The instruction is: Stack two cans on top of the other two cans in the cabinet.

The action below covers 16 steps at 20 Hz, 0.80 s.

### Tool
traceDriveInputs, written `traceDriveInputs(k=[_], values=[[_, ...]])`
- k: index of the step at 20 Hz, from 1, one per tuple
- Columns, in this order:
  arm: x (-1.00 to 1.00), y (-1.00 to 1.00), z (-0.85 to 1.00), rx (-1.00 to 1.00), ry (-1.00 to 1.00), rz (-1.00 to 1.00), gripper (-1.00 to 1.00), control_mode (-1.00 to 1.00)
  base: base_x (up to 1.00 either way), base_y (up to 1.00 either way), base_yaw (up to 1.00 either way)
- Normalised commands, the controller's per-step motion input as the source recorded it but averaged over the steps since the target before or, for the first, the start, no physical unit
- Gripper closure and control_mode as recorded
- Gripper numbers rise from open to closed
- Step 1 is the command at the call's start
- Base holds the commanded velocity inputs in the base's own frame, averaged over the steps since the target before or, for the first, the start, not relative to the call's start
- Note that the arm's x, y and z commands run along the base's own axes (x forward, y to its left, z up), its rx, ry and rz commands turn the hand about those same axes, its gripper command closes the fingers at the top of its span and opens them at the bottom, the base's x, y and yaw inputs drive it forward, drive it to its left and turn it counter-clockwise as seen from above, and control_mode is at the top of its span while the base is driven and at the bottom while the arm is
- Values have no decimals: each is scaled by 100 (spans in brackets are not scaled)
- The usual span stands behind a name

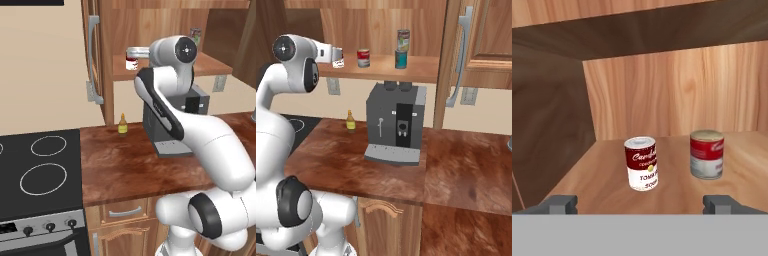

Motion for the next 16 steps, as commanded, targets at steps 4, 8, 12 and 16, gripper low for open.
traceDriveInputs(k=[4, 8, 12, 16], values=[[0, 0, -22, 0, 0, 0, -100, -100, 0, 0, 0], [1, 0, -14, 0, 0, 0, -100, -100, 0, 0, 0], [4, 0, -3, 0, 0, 0, -100, -100, 0, 0, 0], [2, 0, 0, 0, 0, 0, -100, -100, 0, 0, 0]])
